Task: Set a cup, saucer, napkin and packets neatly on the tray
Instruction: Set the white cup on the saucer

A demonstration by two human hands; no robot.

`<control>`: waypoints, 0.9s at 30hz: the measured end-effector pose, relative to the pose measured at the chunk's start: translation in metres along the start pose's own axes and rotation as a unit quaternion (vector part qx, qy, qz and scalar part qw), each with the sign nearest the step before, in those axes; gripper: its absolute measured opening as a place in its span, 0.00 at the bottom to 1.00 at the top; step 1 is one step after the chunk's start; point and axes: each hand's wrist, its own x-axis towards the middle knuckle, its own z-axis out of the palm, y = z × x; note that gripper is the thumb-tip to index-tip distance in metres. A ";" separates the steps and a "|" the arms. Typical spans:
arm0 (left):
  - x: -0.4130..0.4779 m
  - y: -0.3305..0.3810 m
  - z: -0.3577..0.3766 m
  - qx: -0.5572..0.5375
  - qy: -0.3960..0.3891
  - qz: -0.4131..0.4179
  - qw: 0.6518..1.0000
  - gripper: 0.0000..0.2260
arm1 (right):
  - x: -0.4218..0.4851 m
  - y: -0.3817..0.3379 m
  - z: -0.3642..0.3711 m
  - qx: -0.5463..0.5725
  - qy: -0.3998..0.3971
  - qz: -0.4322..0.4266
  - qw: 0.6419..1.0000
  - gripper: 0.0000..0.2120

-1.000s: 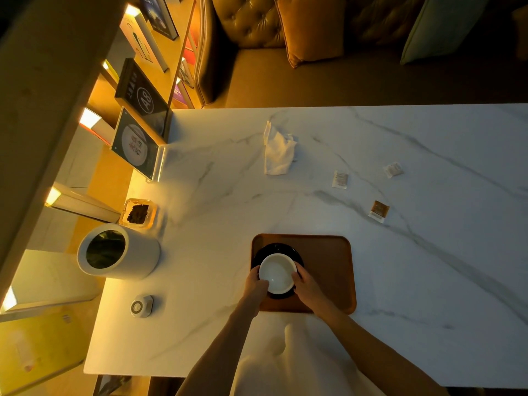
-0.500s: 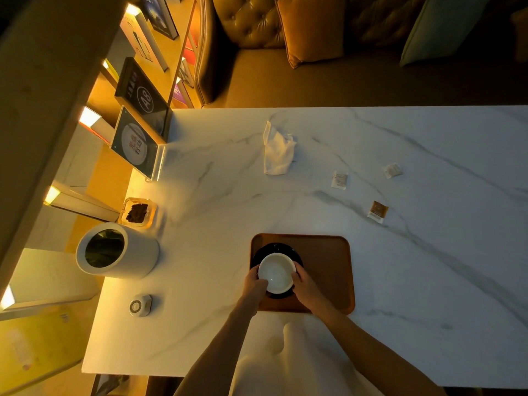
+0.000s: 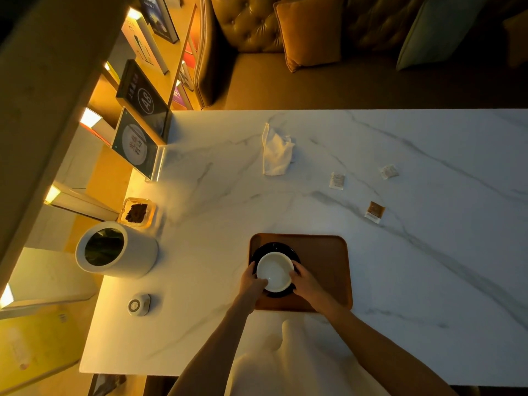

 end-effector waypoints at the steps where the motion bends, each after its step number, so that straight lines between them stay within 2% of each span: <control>1: -0.002 0.000 0.000 0.005 -0.001 0.006 1.000 0.33 | 0.000 -0.001 -0.002 0.013 0.004 0.013 1.000 0.23; 3: -0.005 0.000 -0.001 0.026 0.008 0.019 0.999 0.31 | -0.002 -0.003 -0.007 0.043 0.015 0.022 0.999 0.24; 6: -0.013 -0.001 -0.008 0.099 0.046 0.053 0.993 0.23 | -0.008 -0.001 -0.016 0.023 0.055 -0.028 0.998 0.20; 9: -0.023 -0.007 -0.021 0.181 0.086 0.110 0.974 0.19 | -0.021 0.009 -0.028 -0.105 0.112 -0.094 0.984 0.18; 12: -0.029 -0.018 -0.033 0.302 0.106 0.144 0.937 0.21 | -0.033 0.025 -0.038 -0.243 0.130 -0.156 0.948 0.21; 15: -0.033 -0.025 -0.042 0.396 0.102 0.151 0.900 0.24 | -0.042 0.036 -0.044 -0.314 0.141 -0.182 0.921 0.24; 20: -0.036 -0.022 -0.042 0.466 0.095 0.171 0.863 0.25 | -0.052 0.042 -0.049 -0.382 0.161 -0.181 0.892 0.27; 27: -0.025 0.021 -0.033 0.493 0.085 0.214 0.839 0.22 | -0.046 0.008 -0.062 -0.363 0.172 -0.194 0.895 0.25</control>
